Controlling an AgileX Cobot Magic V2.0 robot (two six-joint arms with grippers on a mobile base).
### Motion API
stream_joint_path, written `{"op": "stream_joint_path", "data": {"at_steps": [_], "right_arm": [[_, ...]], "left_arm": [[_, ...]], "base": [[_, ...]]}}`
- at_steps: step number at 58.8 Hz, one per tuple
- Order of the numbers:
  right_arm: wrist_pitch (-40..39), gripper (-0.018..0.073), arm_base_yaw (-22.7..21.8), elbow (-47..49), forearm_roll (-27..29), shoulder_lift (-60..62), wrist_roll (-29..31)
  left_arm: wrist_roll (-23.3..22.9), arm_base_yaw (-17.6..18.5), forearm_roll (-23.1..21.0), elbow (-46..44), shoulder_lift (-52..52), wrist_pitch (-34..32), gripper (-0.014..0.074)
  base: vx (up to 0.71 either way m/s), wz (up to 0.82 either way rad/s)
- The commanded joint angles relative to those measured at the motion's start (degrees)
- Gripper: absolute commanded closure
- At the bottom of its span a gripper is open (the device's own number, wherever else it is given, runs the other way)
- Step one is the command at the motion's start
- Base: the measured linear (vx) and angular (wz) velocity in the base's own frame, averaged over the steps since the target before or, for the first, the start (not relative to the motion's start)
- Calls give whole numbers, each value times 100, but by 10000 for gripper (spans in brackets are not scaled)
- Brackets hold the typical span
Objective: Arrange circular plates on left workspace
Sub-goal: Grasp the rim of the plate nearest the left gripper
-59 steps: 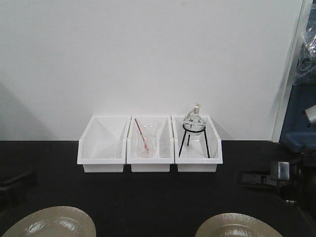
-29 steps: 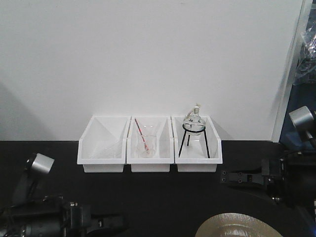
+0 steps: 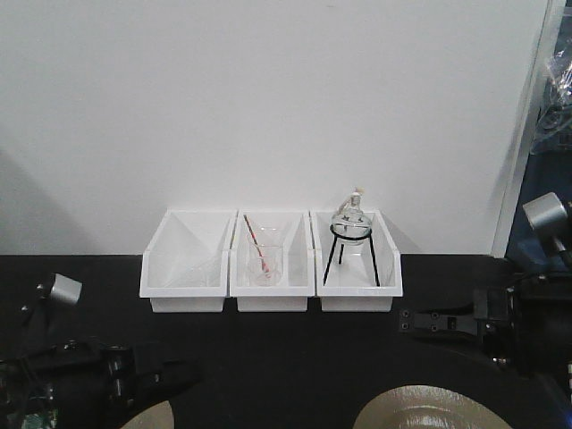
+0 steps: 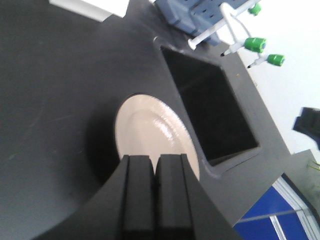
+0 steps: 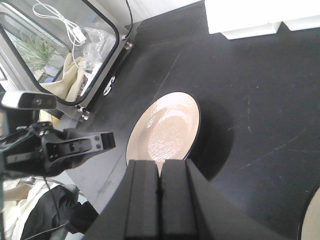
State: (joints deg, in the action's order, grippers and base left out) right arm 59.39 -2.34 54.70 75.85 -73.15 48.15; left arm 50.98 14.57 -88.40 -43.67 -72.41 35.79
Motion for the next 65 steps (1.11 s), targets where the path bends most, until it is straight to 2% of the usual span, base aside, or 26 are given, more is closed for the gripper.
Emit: {"op": "stream_joint_path", "data": {"at_steps": [1, 8, 14, 17, 23, 30, 37, 42, 59, 65], "right_arm": [[38, 559, -7, 204, 377, 124, 54], [14, 559, -7, 204, 371, 124, 54], [-29, 559, -7, 204, 331, 124, 59], [-88, 559, -7, 204, 281, 124, 59], [-189, 559, -7, 204, 69, 124, 59], [-265, 559, -7, 204, -190, 124, 59], [-313, 559, -7, 204, -353, 124, 59], [-313, 559, -7, 204, -353, 124, 59], [-364, 559, -7, 204, -353, 124, 59], [-372, 559, -7, 204, -353, 124, 59]], "left_arm": [[-24, -631, -191, -220, 2, 840, 482], [-22, -1695, -4, -390, -236, 1684, 375], [-61, -2598, 542, -664, -460, 1951, 286], [-269, -3048, 1009, -844, -602, 2116, 248], [-616, -3720, 1838, -1171, -830, 2293, 192], [-1012, -4249, 2819, -1477, -1080, 2370, 177], [-1073, -4525, 3610, -1655, -1350, 2487, 176], [-1073, -4564, 3847, -1670, -1576, 2437, 176], [-986, -4564, 3939, -1676, -2669, 2139, 176], [-695, -4559, 3626, -1676, -3013, 2210, 176]], "base": [[0, 0], [0, 0], [0, 0], [0, 0], [0, 0], [0, 0], [0, 0], [0, 0], [0, 0], [0, 0]]}}
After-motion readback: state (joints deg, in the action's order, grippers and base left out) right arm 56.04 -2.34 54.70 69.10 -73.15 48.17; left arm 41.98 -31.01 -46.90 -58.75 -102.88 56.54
